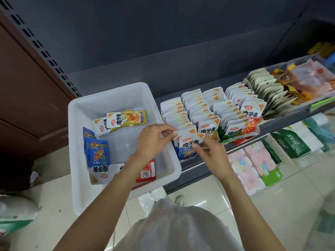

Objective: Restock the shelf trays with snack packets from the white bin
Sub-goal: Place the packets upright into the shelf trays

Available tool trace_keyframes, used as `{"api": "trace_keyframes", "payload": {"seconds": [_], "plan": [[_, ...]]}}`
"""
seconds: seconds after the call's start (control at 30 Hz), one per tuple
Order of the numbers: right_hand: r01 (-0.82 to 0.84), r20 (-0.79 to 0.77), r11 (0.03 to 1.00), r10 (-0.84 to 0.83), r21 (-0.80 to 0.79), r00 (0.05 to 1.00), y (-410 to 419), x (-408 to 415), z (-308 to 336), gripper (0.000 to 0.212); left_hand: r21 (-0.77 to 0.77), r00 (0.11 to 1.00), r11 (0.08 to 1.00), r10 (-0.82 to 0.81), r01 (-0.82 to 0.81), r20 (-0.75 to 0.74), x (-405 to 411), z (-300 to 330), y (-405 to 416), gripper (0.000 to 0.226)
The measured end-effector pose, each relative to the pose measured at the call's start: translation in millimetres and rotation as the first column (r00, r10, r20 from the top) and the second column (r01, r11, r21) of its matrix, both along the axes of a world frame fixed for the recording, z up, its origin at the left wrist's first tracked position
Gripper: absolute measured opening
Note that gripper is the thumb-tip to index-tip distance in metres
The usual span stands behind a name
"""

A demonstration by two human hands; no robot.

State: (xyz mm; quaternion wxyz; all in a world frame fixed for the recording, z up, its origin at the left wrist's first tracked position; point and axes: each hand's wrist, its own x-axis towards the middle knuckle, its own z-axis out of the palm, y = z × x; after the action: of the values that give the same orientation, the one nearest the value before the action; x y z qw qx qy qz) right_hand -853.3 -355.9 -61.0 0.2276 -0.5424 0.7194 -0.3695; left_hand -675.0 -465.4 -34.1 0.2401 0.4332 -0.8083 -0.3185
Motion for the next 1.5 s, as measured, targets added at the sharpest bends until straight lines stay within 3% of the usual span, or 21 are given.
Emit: {"api": "trace_keyframes", "payload": {"seconds": [0.17,0.33,0.47,0.57,0.63,0.7,0.77,0.87,1.0,1.1,1.23,1.3,1.37,1.43,1.5], "plan": [[0.052,-0.172,0.997,-0.061,-0.055,0.983,-4,1,-2,0.019,0.12,0.998,0.993,0.02,-0.013,-0.06,3,1,1,0.006],[0.1,-0.361,0.99,-0.057,0.102,0.931,-15,10,-2,0.028,0.154,0.996,0.988,0.039,-0.027,-0.078,4,3,1,0.009],[0.084,-0.384,0.988,-0.029,0.128,0.923,-12,8,7,0.03,0.131,0.997,0.991,-0.002,0.013,-0.079,8,7,4,0.01],[0.059,-0.218,0.992,-0.082,-0.113,0.973,-9,11,34,0.023,0.0,0.999,1.0,0.01,-0.01,-0.03,28,14,10,0.014],[0.04,-0.184,0.954,-0.099,-0.298,0.978,-10,21,61,0.018,-0.165,0.992,0.978,0.12,-0.124,-0.033,54,18,15,0.019],[-0.026,-0.189,0.92,-0.052,-0.391,0.981,-19,41,83,0.016,-0.33,0.961,0.903,0.27,-0.275,-0.062,86,18,20,0.024],[-0.165,-0.184,0.905,0.099,-0.392,0.978,-36,68,89,0.012,-0.411,0.899,0.812,0.434,-0.414,-0.047,122,14,23,0.022],[-0.476,-0.252,0.846,0.419,-0.239,0.872,-71,119,77,0.019,-0.39,0.792,0.746,0.607,-0.539,0.066,174,0,23,0.019],[-0.715,-0.19,0.666,0.746,0.213,0.638,-126,183,38,0.05,-0.385,0.743,0.807,0.576,-0.449,0.341,201,-16,23,0.04],[-0.72,-0.111,0.567,0.81,0.399,0.576,-161,214,3,0.075,-0.42,0.684,0.835,0.539,-0.357,0.491,199,-20,22,0.043],[-0.7,-0.029,0.55,0.795,0.456,0.606,-177,230,-24,0.095,-0.448,0.591,0.854,0.51,-0.264,0.625,193,-18,17,0.035],[-0.697,-0.065,0.574,0.79,0.429,0.61,-174,226,-27,0.086,-0.437,0.566,0.864,0.496,-0.249,0.658,193,-19,14,0.035],[-0.683,-0.108,0.595,0.782,0.422,0.614,-170,212,-30,0.065,-0.446,0.614,0.852,0.513,-0.276,0.6,193,-17,13,0.034],[-0.605,-0.186,0.672,0.72,0.427,0.668,-166,192,-30,0.035,-0.452,0.738,0.82,0.54,-0.351,0.405,191,-18,12,0.03],[-0.478,-0.29,0.802,0.582,0.358,0.76,-155,171,-17,0.016,-0.352,0.829,0.816,0.535,-0.458,0.161,187,-17,12,0.029]]}}
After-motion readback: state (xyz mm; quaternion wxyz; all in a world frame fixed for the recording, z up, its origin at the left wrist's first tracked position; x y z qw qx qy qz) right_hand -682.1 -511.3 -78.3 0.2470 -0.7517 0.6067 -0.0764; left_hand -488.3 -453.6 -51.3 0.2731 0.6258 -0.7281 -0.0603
